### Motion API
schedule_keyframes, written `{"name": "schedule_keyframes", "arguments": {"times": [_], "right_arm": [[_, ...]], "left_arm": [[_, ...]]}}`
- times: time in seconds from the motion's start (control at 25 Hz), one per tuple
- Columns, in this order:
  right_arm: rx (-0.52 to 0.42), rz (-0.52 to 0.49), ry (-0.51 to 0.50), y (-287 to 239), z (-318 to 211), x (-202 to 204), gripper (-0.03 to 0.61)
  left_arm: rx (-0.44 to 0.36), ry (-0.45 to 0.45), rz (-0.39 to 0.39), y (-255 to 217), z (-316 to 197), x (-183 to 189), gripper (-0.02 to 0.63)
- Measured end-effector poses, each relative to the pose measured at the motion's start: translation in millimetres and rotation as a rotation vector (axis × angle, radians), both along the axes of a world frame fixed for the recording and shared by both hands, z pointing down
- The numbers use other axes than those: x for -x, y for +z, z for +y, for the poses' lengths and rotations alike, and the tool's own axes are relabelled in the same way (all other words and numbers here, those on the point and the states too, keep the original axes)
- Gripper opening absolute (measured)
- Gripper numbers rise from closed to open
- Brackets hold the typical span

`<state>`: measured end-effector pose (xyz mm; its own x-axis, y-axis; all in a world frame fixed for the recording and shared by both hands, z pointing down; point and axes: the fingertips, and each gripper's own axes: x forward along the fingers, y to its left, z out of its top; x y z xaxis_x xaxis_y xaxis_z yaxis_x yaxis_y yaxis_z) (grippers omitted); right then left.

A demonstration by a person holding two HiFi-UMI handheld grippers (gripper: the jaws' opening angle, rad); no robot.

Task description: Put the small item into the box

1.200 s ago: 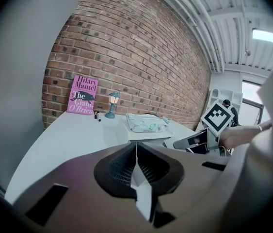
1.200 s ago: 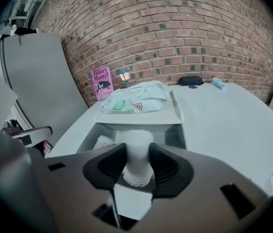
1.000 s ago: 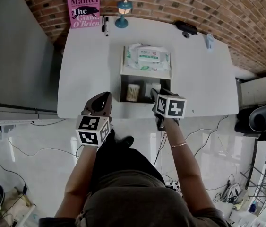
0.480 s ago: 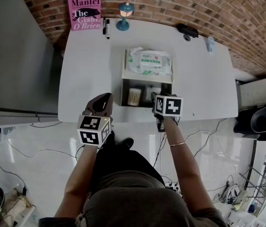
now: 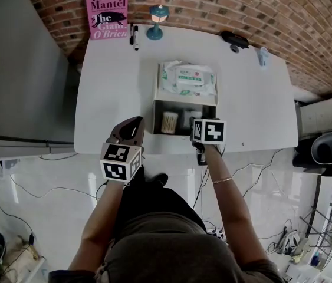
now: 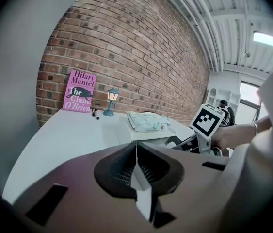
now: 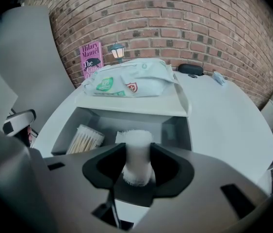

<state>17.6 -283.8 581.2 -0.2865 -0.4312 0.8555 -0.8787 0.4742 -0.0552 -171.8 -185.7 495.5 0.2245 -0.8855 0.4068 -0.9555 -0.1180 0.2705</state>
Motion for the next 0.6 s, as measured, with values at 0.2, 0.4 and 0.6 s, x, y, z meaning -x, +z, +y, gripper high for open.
{"name": "schedule_keyframes", "arguments": {"times": [0.2, 0.4, 0.6], "right_arm": [[-0.016, -0.035, 0.017, -2, -1, 0, 0.176], [-0.052, -0.066, 0.032, -10, -2, 0, 0.179], [-0.11, -0.11, 0.054, -26, -2, -2, 0.165]], "left_arm": [[0.003, 0.003, -0.004, 2, 0, 2, 0.028], [0.003, 0.014, -0.01, 2, 0, -1, 0.028], [0.001, 0.026, -0.014, 1, -1, -5, 0.028]]}}
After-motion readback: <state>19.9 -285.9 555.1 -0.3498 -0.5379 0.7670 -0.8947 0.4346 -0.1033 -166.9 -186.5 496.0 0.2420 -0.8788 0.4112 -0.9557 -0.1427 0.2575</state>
